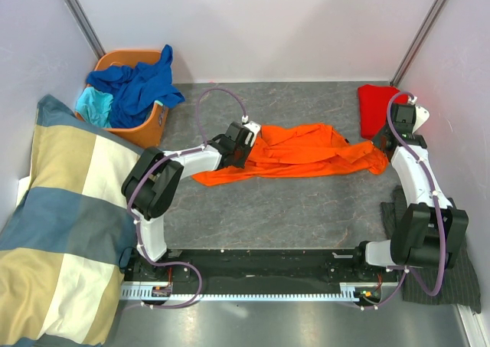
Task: Fold and stack the t-shirts
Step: Flatten out the tshirt
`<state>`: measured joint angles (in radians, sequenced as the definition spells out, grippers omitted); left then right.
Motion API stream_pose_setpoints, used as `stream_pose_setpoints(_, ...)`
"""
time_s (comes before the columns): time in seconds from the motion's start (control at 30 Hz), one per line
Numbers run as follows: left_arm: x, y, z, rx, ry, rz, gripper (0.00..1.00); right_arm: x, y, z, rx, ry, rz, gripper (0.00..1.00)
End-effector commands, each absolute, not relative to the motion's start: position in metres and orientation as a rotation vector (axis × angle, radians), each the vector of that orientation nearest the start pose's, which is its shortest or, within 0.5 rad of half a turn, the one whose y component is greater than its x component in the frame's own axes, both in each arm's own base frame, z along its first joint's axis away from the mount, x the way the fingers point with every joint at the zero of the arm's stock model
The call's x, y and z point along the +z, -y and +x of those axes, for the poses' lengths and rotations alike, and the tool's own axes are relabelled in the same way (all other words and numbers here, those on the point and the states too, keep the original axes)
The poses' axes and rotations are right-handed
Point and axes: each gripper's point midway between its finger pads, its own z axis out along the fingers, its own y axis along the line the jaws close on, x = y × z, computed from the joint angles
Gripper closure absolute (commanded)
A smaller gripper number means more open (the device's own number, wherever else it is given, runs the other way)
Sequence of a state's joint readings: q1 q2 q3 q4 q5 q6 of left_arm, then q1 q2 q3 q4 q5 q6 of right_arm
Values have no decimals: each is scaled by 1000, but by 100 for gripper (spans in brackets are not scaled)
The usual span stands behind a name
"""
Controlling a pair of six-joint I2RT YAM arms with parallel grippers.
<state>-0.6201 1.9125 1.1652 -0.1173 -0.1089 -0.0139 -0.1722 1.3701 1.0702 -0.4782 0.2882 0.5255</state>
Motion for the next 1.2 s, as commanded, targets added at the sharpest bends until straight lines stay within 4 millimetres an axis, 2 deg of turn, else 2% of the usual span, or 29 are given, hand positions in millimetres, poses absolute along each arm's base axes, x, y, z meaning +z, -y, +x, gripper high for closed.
stream_pose_setpoints(0.0, 44, 242, 398, -60, -2280, 627, 98, 167, 94, 367, -153, -2085, 907, 100)
stream_pose_setpoints(0.1, 76, 234, 402, -23, -2246, 592, 98, 179, 91, 370, -122, -2058, 899, 100)
stream_pose_setpoints(0.13, 103, 229, 404, 2, -2189, 602, 98, 184, 90, 371, -108, -2043, 897, 100)
stream_pose_setpoints(0.2, 135, 218, 407, 15, -2150, 578, 98, 196, 86, 374, -66, -2019, 888, 100)
stream_pose_setpoints(0.23, 163, 213, 406, 1, -2106, 553, 98, 202, 81, 375, -39, -2012, 875, 100)
stream_pose_setpoints(0.3, 195, 200, 405, 5, -2069, 540, 98, 217, 77, 377, -16, -1995, 860, 100)
stream_pose_setpoints(0.33, 224, 196, 403, -3, -2018, 522, 98, 223, 76, 377, -12, -1987, 854, 100)
stream_pose_setpoints(0.4, 243, 183, 397, 35, -1995, 528, 98, 241, 72, 374, 13, -1957, 840, 100)
stream_pose_setpoints(0.43, 266, 178, 391, 34, -1951, 517, 98, 247, 71, 374, 22, -1942, 839, 100)
stream_pose_setpoints(0.57, 303, 157, 376, 76, -1900, 501, 98, 298, 59, 373, 116, -1854, 774, 100)
stream_pose_setpoints(0.67, 315, 147, 364, 75, -1892, 496, 98, 332, 51, 371, 176, -1798, 728, 100)
stream_pose_setpoints(0.8, 296, 150, 352, 18, -1926, 537, 98, 343, 40, 370, 237, -1809, 688, 100)
stream_pose_setpoints(0.83, 281, 150, 348, 10, -1963, 553, 98, 341, 37, 369, 250, -1818, 683, 100)
stream_pose_setpoints(0.9, 265, 161, 341, -75, -2001, 569, 98, 332, 36, 365, 244, -1839, 688, 100)
stream_pose_setpoints(0.93, 249, 163, 337, -93, -2033, 571, 98, 321, 38, 363, 231, -1859, 699, 100)
stream_pose_setpoints(1.0, 232, 165, 333, -121, -2076, 545, 98, 315, 40, 359, 210, -1866, 702, 100)
stream_pose_setpoints(1.03, 218, 163, 330, -118, -2106, 546, 98, 311, 42, 358, 195, -1870, 710, 100)
stream_pose_setpoints(1.17, 203, 161, 331, -102, -2135, 523, 98, 293, 44, 359, 174, -1912, 716, 100)
